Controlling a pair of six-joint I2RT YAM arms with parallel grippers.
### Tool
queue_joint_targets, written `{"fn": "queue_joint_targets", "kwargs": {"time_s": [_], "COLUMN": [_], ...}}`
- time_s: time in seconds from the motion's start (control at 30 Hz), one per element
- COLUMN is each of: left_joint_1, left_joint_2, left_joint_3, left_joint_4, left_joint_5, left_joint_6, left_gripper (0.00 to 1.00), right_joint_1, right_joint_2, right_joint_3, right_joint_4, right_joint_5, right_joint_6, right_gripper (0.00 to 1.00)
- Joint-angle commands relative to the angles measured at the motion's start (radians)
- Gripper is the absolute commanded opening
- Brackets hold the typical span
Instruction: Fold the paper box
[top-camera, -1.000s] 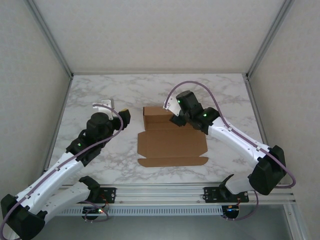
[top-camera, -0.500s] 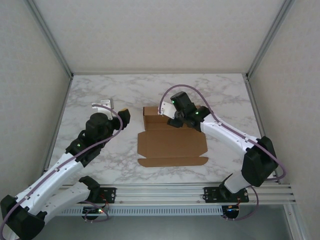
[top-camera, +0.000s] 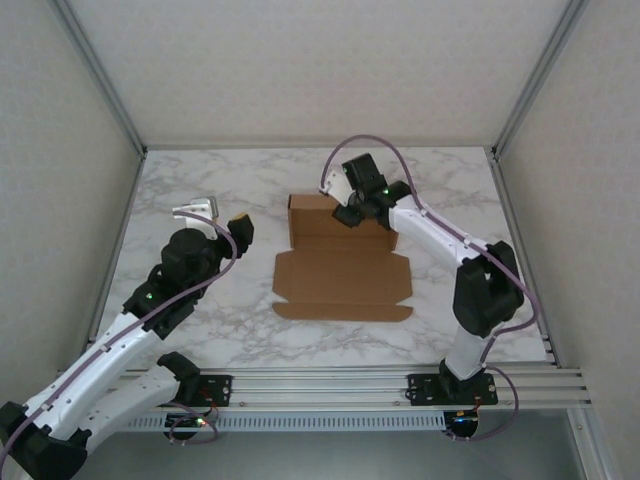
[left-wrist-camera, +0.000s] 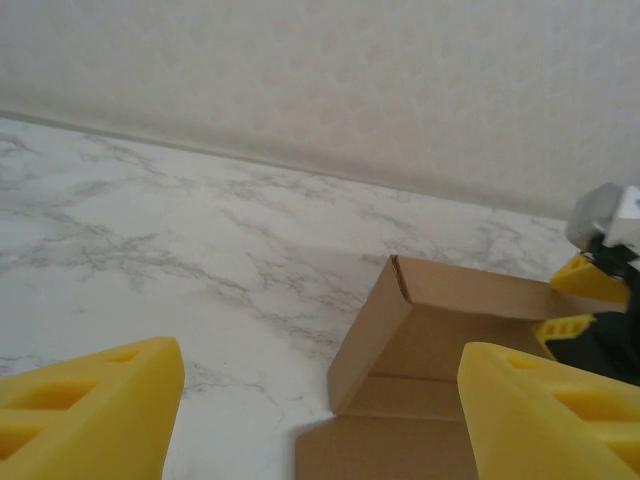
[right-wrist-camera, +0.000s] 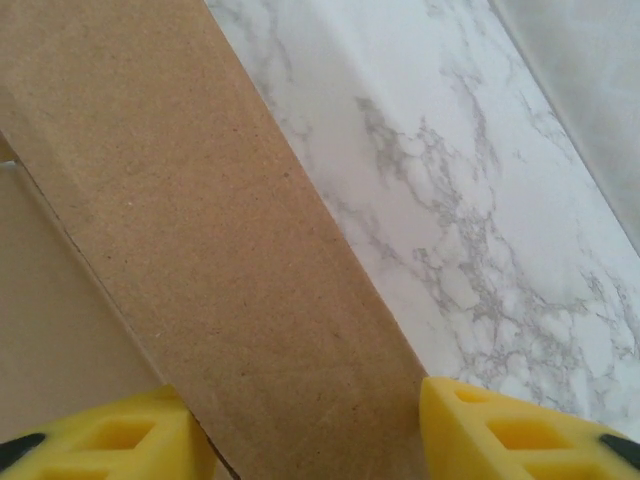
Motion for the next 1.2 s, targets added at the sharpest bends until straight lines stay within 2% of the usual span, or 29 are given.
{"fn": "queue_joint_targets", "kwargs": {"time_s": [0.0,0.1,0.3,0.5,0.6,0.73,0.83,0.87,0.93,1.0,1.03,1.1,1.17], "left_joint_1": [0.009,0.010,0.013,0.016,0.019,0.020,0.021,0.021,0.021,0.021,0.021,0.021,0.023], "left_joint_2": [-0.030,-0.028,-0.034,-0.029,-0.019,-0.008,0.001,0.003,0.007,0.007,0.008,0.011,0.017], "left_joint_3": [0.045,0.053,0.051,0.059,0.062,0.074,0.082,0.083,0.087,0.081,0.077,0.067,0.058], "left_joint_4": [0.017,0.015,0.012,0.014,0.019,0.011,0.011,0.011,0.011,0.019,0.025,0.037,0.046], "left_joint_5": [-0.042,-0.046,-0.051,-0.043,-0.029,-0.006,0.000,0.000,0.003,0.004,0.003,0.000,0.001], "left_joint_6": [-0.003,-0.009,-0.014,-0.024,-0.035,-0.052,-0.055,-0.056,-0.059,-0.061,-0.059,-0.057,-0.054], "left_gripper": [0.72,0.72,0.72,0.72,0.72,0.72,0.73,0.73,0.73,0.73,0.73,0.73,0.73], "right_joint_1": [-0.045,-0.087,-0.203,-0.254,-0.226,-0.114,-0.034,-0.018,-0.002,0.000,0.000,-0.002,-0.003], "right_joint_2": [0.088,0.153,0.244,0.264,0.186,-0.063,-0.137,-0.145,-0.179,-0.215,-0.230,-0.228,-0.186], "right_joint_3": [0.080,0.126,0.195,0.153,-0.027,-0.416,-0.529,-0.520,-0.483,-0.450,-0.446,-0.446,-0.434], "right_joint_4": [-0.093,-0.108,-0.167,-0.247,-0.156,0.175,0.331,0.303,0.188,0.076,0.077,0.148,0.273], "right_joint_5": [-0.035,-0.055,-0.202,-0.252,-0.323,-0.258,-0.402,-0.415,-0.351,-0.154,-0.024,0.143,0.150], "right_joint_6": [0.120,0.208,0.434,0.722,0.914,1.299,1.461,1.465,1.384,1.251,1.158,0.956,0.711], "right_gripper": [0.51,0.50,0.48,0.50,0.48,0.57,0.62,0.63,0.66,0.68,0.68,0.68,0.69]}}
